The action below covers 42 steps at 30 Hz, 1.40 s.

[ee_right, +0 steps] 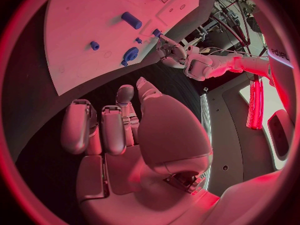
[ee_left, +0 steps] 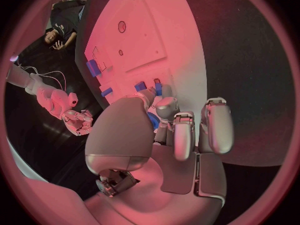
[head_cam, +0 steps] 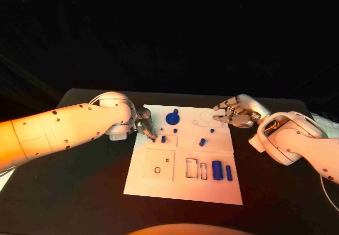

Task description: Assemble the parts on the task board

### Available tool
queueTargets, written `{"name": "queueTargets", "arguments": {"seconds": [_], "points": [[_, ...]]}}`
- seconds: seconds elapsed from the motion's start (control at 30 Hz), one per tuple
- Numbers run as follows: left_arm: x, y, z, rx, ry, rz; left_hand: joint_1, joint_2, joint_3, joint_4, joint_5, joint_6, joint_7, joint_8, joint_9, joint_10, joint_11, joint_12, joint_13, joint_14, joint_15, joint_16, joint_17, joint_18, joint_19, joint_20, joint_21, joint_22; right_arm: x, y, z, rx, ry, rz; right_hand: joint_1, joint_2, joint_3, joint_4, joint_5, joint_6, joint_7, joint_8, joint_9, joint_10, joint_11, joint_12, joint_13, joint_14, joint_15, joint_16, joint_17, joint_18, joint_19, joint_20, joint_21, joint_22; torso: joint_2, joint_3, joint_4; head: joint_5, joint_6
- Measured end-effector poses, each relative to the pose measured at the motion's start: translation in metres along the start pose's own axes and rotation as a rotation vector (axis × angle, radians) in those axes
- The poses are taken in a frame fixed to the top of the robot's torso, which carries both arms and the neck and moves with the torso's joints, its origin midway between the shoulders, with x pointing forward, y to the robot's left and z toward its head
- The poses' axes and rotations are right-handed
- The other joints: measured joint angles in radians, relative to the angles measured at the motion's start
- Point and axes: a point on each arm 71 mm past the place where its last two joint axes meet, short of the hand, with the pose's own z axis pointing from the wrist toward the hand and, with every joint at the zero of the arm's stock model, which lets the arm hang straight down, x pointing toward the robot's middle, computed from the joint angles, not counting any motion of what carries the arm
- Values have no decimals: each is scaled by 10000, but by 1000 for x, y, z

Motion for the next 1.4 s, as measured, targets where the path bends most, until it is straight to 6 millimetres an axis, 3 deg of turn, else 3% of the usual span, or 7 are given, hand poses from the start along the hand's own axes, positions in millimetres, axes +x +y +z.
{"name": "queueTargets", "arguments": {"seconds": [0.93, 1.1, 1.23, 1.4], "points": [[2, -5, 3, 4, 261, 353, -28, -12, 236, 67, -17, 70, -3, 29, 14, 34, 38, 41, 38, 0, 0, 0, -2, 0, -1, 0, 0, 0, 0, -1, 0, 18, 48, 26, 0, 0, 28, 27, 57, 0, 0, 0, 0, 0, 0, 0, 1, 0, 0, 0, 0, 1, 0, 0, 1, 1, -6, 6, -5, -13, -51], [2, -4, 6, -69, 251, 261, -984, 259, 913, -28, -17, 142, -10, 66, -21, 108, 36, 117, 69, 0, 0, 0, -3, 0, 0, 0, 0, 0, 0, -1, 0, 16, 51, 29, 0, 0, 28, 27, 74, 0, 0, 0, 0, 0, 0, 0, 1, 0, 0, -31, 1, 0, 0, 0, 1, -8, -5, 7, -4, -21, -69], [2, -4, 7, -124, 254, 175, -1232, 256, 859, 52, -13, 200, -63, 79, -28, 131, 13, 159, 116, 0, 0, 0, -3, 1, -1, 0, 0, 0, 0, -1, 0, 18, 52, 28, 0, 0, 29, 26, 96, 0, 0, 0, 0, 0, 0, 0, 2, 0, 0, -41, 0, 0, 0, 0, 1, -12, -3, 7, -10, -29, -81], [5, -5, 9, -113, 277, 119, -1812, 57, 511, 400, 52, 425, -187, 97, -57, 180, -37, 234, 194, -1, 1, 0, -3, 0, -1, 0, 4, 0, 0, -1, 0, 22, 55, 27, 0, 0, 27, 27, 96, 0, 0, 0, 0, 0, 0, 0, 0, 0, 0, -41, 1, 0, 0, 0, 2, -12, -2, 7, -10, -48, -96]]}}
